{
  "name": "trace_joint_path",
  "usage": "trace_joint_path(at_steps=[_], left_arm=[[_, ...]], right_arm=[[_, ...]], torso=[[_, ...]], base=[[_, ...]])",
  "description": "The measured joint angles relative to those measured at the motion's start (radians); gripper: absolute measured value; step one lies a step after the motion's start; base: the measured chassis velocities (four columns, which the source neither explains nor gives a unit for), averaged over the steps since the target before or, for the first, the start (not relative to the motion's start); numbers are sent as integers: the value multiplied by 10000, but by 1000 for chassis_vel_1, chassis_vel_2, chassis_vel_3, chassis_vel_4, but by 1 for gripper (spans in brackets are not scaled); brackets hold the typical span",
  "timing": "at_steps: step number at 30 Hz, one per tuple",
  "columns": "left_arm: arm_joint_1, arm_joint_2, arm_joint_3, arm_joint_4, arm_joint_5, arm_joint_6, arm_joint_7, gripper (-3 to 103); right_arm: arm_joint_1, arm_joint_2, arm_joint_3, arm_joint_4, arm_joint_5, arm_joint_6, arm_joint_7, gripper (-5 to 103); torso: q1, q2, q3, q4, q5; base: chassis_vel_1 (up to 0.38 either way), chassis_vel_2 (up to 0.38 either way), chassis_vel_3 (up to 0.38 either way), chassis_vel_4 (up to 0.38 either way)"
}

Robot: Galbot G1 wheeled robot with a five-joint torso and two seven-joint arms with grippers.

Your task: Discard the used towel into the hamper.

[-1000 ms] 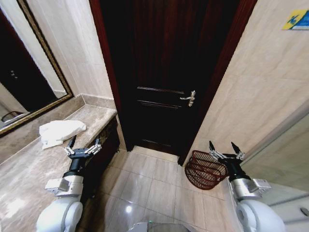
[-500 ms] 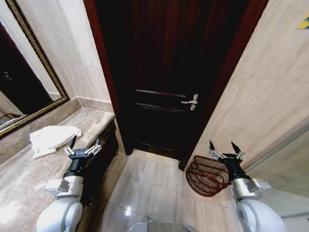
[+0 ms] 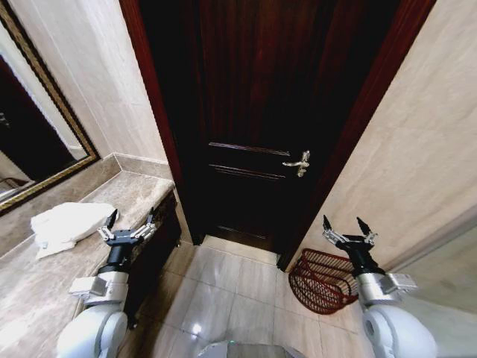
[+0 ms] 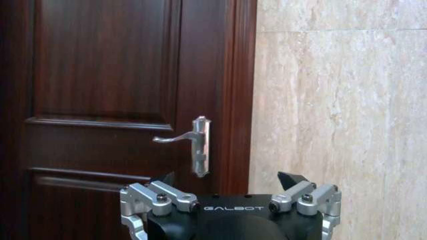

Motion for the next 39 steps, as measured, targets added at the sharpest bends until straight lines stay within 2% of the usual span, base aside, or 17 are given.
trace_joint_path(at_steps=[18,39], left_arm=[[76,-22,-32,-134,19,251,75,100],[312,-232,-58,-91,228,-48,99,100]], right_arm=[[-67,148,44,-23,28,157,198,100],[-212,-9,75,-216,179,260,417,100]], torso=[[-3,0,-1,-1,0],[-1,0,0,0,0]], base=[[-14,12,13,-14],[73,66,69,72]])
